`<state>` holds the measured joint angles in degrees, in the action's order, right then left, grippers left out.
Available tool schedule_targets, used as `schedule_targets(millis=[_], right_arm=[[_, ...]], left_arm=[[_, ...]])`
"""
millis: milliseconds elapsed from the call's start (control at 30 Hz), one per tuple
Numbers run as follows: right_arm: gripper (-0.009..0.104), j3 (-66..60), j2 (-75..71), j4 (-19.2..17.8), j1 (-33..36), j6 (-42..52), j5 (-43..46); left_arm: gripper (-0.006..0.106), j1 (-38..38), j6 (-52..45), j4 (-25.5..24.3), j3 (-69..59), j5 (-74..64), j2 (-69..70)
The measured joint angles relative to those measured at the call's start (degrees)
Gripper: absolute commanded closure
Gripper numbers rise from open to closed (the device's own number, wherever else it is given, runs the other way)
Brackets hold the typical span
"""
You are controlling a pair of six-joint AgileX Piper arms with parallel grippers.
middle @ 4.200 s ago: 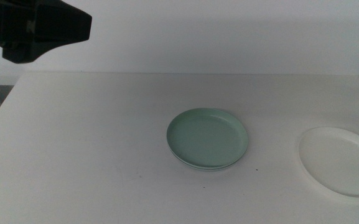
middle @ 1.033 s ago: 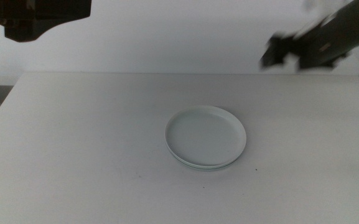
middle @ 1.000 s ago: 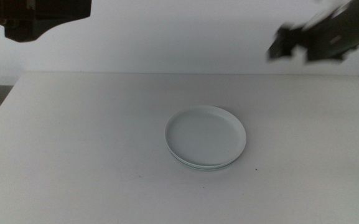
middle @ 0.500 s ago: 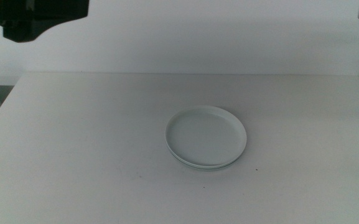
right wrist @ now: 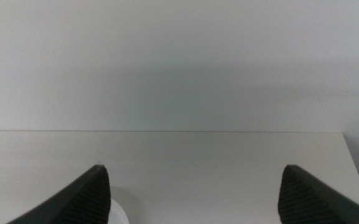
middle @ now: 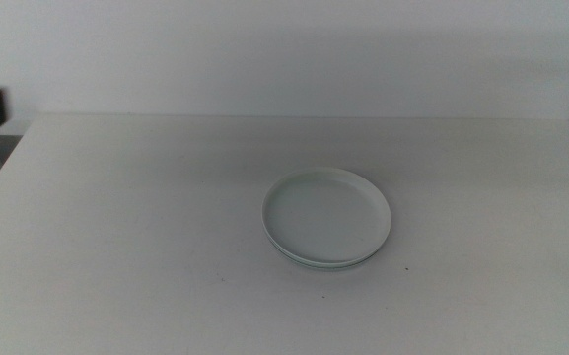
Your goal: Stack the three bowls on top of each other.
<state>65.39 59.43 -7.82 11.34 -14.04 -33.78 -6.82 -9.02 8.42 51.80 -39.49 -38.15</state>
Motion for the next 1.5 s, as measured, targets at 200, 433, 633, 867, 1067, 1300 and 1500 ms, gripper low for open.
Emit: schedule_targets(millis=[200, 433, 633, 867, 1067, 1300, 1500], right_arm=[[0.008, 0.00, 0.00, 0.00, 0.00, 0.00, 0.00], [0.008, 0.00, 0.00, 0.00, 0.00, 0.00, 0.09], [0.008, 0.00, 0.00, 0.00, 0.00, 0.00, 0.26], [0.008, -0.59, -0.13, 0.13, 0.00, 0.00, 0.92], [0.008, -10.75, -6.95, 2.68, -2.70, 0.00, 9.69], [0.008, -34.31, -26.89, 2.66, -9.86, 0.00, 21.69], [0.008, -53.93, -43.32, 1.73, -11.17, 0.00, 22.27]], left_arm=[[0.007, 6.25, 0.00, 0.00, -1.98, 0.97, 4.37], [0.007, 6.82, 0.00, 0.00, -2.10, 4.77, 4.70], [0.007, 6.82, 0.00, 0.00, -2.10, 5.74, 4.70], [0.007, 6.82, 0.00, 1.74, -2.10, 6.25, 4.70], [0.007, 6.82, 0.00, 2.32, -5.97, 11.53, 6.28], [0.007, 6.82, 0.00, 2.32, -21.98, 21.31, 14.43], [0.007, 6.82, 0.00, 1.91, -37.12, 22.87, 26.69]])
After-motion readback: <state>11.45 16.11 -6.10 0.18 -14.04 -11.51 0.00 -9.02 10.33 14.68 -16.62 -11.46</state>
